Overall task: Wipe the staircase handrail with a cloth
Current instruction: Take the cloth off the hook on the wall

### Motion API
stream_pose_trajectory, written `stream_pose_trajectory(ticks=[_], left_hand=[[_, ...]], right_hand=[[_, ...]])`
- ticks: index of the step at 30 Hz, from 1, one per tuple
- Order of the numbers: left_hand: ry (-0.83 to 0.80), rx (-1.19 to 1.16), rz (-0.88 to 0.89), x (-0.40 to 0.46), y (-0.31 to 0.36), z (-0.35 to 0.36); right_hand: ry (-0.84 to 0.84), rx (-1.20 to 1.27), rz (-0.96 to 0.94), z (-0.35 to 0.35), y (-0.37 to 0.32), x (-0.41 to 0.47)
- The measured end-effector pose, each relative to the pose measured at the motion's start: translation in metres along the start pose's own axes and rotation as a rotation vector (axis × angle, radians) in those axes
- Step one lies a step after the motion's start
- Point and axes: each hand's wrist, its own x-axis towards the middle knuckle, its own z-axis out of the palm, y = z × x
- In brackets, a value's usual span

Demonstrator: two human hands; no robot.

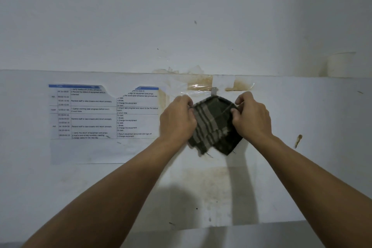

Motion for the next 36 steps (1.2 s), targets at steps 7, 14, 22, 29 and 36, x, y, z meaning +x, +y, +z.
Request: stream_pose_trajectory(ticks=[7, 14, 22, 29, 36], left_hand=[[0.15, -0.082, -0.034, 0.017, 0.002, -0.036], [0.184, -0.011, -0.204, 0.002, -0.026, -0.096], [0.185, 0.198, -0.43, -0.074, -0.063, -0.212], [0.198, 0.284, -0.718, -0.165, -0.073, -0.348], [0.182, 0.461, -0.898, -0.254, -0.039, -0.495]], right_hand=[[0.068, 0.224, -0.14, -0.023, -0.022, 0.02], [-0.121, 0.56, -0.266, -0.012, -0.062, 0.012], [-0.676, 0.942, -0.313, 0.041, -0.152, -0.037], [-1.177, 1.162, -0.416, 0.064, -0.262, -0.118], [-1.209, 1.16, -0.703, 0.069, -0.401, -0.219]])
